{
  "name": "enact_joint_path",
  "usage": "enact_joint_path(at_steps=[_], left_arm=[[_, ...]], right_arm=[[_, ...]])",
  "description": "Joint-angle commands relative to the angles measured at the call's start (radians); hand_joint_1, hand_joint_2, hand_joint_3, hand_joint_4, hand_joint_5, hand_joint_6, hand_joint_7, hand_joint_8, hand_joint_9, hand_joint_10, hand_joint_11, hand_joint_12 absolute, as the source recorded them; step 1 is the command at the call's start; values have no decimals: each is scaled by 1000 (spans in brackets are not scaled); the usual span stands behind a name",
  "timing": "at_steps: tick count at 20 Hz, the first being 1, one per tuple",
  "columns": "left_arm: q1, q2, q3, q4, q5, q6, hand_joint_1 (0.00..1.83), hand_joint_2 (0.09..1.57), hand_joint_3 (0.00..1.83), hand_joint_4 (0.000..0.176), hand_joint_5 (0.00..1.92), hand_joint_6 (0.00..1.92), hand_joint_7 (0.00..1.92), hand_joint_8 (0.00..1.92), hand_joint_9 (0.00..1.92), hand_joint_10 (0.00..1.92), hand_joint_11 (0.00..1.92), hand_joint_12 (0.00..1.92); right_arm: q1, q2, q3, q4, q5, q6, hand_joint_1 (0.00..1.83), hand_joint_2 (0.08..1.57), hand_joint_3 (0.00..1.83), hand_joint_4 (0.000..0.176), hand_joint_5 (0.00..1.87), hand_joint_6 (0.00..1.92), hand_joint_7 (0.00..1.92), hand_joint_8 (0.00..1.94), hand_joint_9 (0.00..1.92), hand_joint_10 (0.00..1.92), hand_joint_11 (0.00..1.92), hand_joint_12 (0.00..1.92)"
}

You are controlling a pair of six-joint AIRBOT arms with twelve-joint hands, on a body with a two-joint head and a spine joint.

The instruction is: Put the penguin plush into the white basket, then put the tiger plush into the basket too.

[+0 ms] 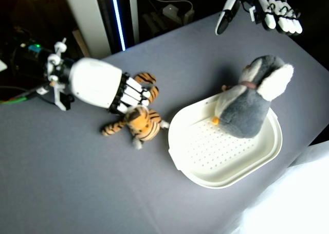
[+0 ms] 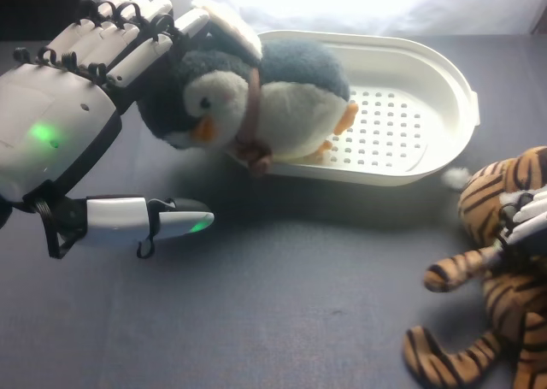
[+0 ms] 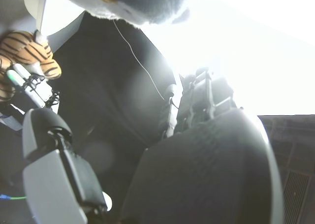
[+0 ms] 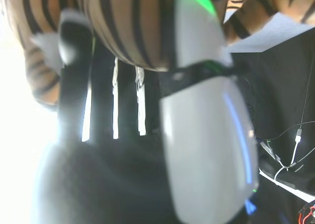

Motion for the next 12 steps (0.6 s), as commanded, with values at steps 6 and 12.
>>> enact_joint_path(at_steps=[6, 12], left_arm=[[13, 12, -6, 19, -148, -16, 679, 806, 2, 107, 0, 0, 0, 0, 0, 0, 0, 0], [13, 14, -4, 19, -156, -20, 679, 815, 5, 101, 0, 0, 0, 0, 0, 0, 0, 0]], right_arm=[[71, 18, 27, 78, 193, -26, 1494, 1108, 0, 0, 1051, 840, 877, 931, 954, 1142, 754, 1566], [200, -6, 32, 293, 428, -220, 1261, 1118, 0, 0, 1000, 1081, 985, 869, 977, 890, 787, 1365]])
